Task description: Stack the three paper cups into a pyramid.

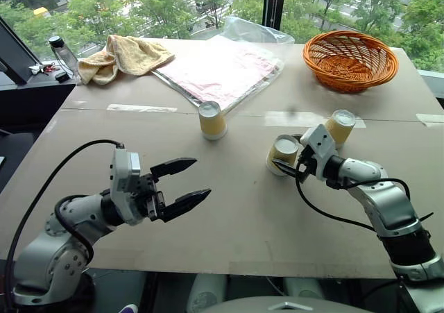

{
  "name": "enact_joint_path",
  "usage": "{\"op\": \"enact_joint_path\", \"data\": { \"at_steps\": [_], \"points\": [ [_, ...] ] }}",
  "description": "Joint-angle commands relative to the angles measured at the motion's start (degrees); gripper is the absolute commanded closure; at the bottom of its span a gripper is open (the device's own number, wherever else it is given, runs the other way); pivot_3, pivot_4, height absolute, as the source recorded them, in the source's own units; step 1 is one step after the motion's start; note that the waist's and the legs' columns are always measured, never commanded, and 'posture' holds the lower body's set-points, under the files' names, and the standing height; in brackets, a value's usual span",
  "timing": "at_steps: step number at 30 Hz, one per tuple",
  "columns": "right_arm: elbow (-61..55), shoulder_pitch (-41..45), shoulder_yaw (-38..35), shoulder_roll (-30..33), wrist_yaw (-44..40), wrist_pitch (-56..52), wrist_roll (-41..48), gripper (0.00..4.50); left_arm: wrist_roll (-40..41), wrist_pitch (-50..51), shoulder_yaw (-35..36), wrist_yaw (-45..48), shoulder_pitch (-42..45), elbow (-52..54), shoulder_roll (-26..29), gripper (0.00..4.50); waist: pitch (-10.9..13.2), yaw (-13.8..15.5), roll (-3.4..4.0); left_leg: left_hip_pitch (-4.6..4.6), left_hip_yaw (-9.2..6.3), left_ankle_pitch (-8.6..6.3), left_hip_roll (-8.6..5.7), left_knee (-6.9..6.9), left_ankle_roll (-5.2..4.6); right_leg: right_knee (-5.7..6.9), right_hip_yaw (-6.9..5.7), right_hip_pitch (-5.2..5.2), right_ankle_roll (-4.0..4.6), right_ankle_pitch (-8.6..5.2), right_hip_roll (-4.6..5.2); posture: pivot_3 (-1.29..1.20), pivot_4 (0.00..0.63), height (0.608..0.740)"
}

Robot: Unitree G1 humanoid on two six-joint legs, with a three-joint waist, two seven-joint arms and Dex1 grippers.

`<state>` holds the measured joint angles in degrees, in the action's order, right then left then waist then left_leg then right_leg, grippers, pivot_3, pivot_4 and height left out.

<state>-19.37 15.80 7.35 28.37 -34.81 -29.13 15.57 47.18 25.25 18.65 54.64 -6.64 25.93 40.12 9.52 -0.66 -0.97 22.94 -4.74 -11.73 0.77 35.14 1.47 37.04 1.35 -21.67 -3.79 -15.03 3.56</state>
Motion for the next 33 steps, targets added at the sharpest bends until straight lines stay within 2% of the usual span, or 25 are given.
{"op": "enact_joint_path", "data": {
  "at_steps": [1, 4, 8, 16, 22, 25, 28, 31, 33],
  "points": [
    [-9.3, -2.2, -5.3, 2.1, -3.5, 2.6, 4.8, 0.05, -3.4, -1.2, 1.0, -2.0, 2.3, -5.6, 0.3, 0.0, 0.0, -0.1, 0.03, 0.0, 0.01, 0.0, 0.01, 0.0, 0.0, 0.0, 0.01, 0.0, 0.0, 0.0, 0.0, 0.0, 0.15, 0.74],
    [-16.1, -5.9, -10.2, 4.0, -5.9, 0.9, 11.3, 0.05, -7.1, -0.2, 0.0, -3.7, 7.3, -12.9, 2.2, 0.0, 0.0, -0.1, 0.0, 0.0, -0.01, 0.0, 0.0, 0.0, 0.0, -0.01, -0.02, 0.01, -0.02, 0.0, -0.01, 0.0, 0.15, 0.74],
    [-24.1, -14.4, -16.5, 7.3, -9.7, 3.3, 16.3, 0.05, -13.6, -1.1, -5.5, -4.0, 18.6, -23.7, 2.5, 0.0, 0.1, 0.3, -0.1, 0.02, -0.09, 0.0, -0.02, 0.0, 0.0, -0.01, -0.12, 0.04, -0.02, 0.0, 0.0, 0.0, 0.15, 0.74],
    [-32.9, -24.0, -21.5, 6.9, -4.8, 3.0, 19.4, 0.05, -22.5, -5.8, -14.4, -1.6, 37.9, -42.7, -3.6, 0.0, 0.1, -0.2, -0.23, 0.02, -0.08, 0.0, -0.05, 0.04, 0.0, 0.03, -0.1, 0.05, -0.06, 0.02, -0.01, 0.0, 0.15, 0.74],
    [-37.7, -29.0, -23.4, 6.8, -0.6, 2.7, 19.8, 0.05, -29.3, -14.6, -18.2, -0.2, 49.4, -60.4, -9.2, 0.0, 0.2, 0.0, -0.34, 0.05, -0.08, 0.01, -0.08, 0.06, 0.0, 0.04, -0.11, 0.05, -0.07, 0.01, 0.0, 0.0, 0.15, 0.74],
    [-40.1, -32.0, -24.8, 6.7, 0.7, 3.0, 21.1, 0.0, -31.8, -19.8, -18.9, 1.7, 53.4, -68.3, -10.9, 0.75, 0.2, 0.0, -0.44, 0.09, -0.12, 0.01, -0.09, 0.09, 0.0, 0.03, -0.14, 0.05, -0.08, 0.01, 0.01, 0.0, 0.15, 0.74],
    [-40.6, -36.2, -25.9, 7.0, 1.3, 5.9, 21.8, 0.0, -32.0, -22.7, -18.0, 4.5, 56.2, -73.3, -11.7, 2.0, 0.2, -0.1, -0.49, 0.11, -0.12, 0.01, -0.1, 0.09, 0.0, 0.02, -0.15, 0.05, -0.08, 0.01, 0.01, 0.0, 0.15, 0.74],
    [-40.6, -38.7, -25.8, 7.6, 2.1, 8.1, 22.3, 0.0, -30.4, -21.9, -17.2, 9.3, 56.8, -74.0, -11.8, 2.0, 0.2, -0.2, -0.49, 0.11, -0.12, 0.01, -0.1, 0.09, 0.0, 0.02, -0.14, 0.05, -0.08, 0.01, 0.02, 0.0, 0.15, 0.74],
    [-40.6, -40.5, -25.4, 7.9, 2.5, 9.9, 22.4, 0.0, -27.5, -18.3, -18.3, 16.8, 54.4, -67.6, -11.8, 2.0, 0.2, -0.2, -0.49, 0.1, -0.12, 0.01, -0.1, 0.09, 0.0, 0.05, -0.15, 0.05, -0.08, 0.01, 0.02, 0.0, 0.15, 0.74]
  ]
}}
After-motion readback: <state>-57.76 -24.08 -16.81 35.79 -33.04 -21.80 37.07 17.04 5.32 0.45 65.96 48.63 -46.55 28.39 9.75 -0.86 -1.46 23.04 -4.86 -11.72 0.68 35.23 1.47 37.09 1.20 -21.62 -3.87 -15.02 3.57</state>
